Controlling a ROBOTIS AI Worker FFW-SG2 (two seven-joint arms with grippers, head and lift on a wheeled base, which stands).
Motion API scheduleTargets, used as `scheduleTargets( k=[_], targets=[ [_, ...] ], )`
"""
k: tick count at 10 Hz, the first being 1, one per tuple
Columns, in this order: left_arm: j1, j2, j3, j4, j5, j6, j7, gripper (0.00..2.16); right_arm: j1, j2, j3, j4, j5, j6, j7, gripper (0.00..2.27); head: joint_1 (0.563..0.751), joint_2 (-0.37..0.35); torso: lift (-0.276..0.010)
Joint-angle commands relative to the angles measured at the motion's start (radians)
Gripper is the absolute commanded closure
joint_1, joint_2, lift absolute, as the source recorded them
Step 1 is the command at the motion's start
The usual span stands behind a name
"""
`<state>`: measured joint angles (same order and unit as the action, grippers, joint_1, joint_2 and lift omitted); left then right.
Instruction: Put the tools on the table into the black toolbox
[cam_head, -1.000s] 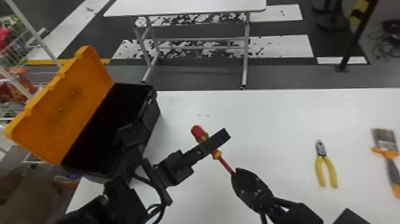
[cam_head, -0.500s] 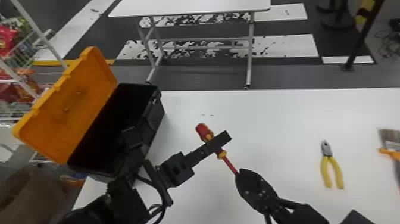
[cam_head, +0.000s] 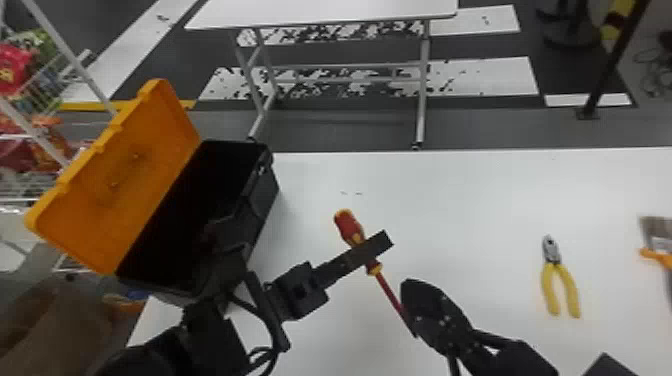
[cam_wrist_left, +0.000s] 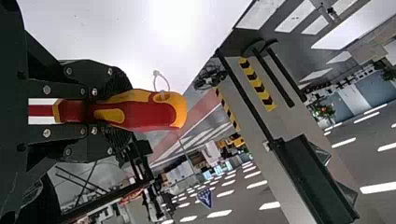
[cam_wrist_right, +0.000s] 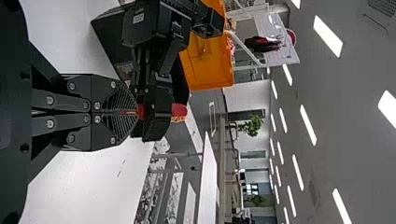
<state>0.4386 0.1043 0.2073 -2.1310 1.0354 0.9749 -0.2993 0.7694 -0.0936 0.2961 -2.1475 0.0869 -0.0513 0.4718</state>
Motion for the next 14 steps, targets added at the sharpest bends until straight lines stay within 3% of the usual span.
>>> scheduleTargets(
  k=[1, 2, 3, 5, 7, 8, 11, 14],
  targets=[
    [0.0, 0.0, 0.003, -0.007, 0.0, 0.0, -0.001, 2.13, 0.002, 0.0, -0.002, 0.001, -0.015, -0.005, -0.007, 0.85, 0.695, 0.201, -0.075],
    [0.002, 0.002, 0.012, -0.015, -0.001, 0.0, -0.001, 2.13, 0.007, 0.0, -0.002, 0.0, -0.016, -0.005, -0.013, 0.24, 0.695, 0.2, -0.075],
    [0.003, 0.002, 0.026, -0.026, -0.001, 0.0, -0.001, 2.13, 0.011, 0.0, -0.006, 0.0, -0.018, -0.008, -0.025, 0.13, 0.695, 0.2, -0.075],
    [0.008, 0.005, 0.055, -0.058, -0.021, 0.0, 0.0, 2.13, 0.024, 0.0, -0.029, 0.001, -0.039, -0.008, -0.033, 0.14, 0.695, 0.206, -0.075],
    [0.02, 0.002, 0.078, -0.129, -0.132, -0.003, 0.012, 2.13, 0.034, 0.0, -0.058, 0.006, -0.067, -0.017, -0.032, 0.14, 0.695, 0.211, -0.075],
    [0.022, 0.002, 0.103, -0.156, -0.149, -0.006, 0.019, 2.13, 0.044, 0.0, -0.066, 0.012, -0.072, -0.029, -0.032, 0.14, 0.695, 0.218, -0.075],
    [0.015, 0.012, 0.164, -0.244, -0.248, -0.012, 0.043, 2.13, 0.067, 0.0, -0.103, 0.06, -0.101, -0.112, -0.032, 0.14, 0.695, 0.253, -0.075],
    [-0.014, 0.038, 0.23, -0.251, -0.31, -0.04, 0.069, 2.13, 0.084, 0.002, -0.138, 0.09, -0.127, -0.17, -0.03, 0.15, 0.695, 0.287, -0.075]
  ],
)
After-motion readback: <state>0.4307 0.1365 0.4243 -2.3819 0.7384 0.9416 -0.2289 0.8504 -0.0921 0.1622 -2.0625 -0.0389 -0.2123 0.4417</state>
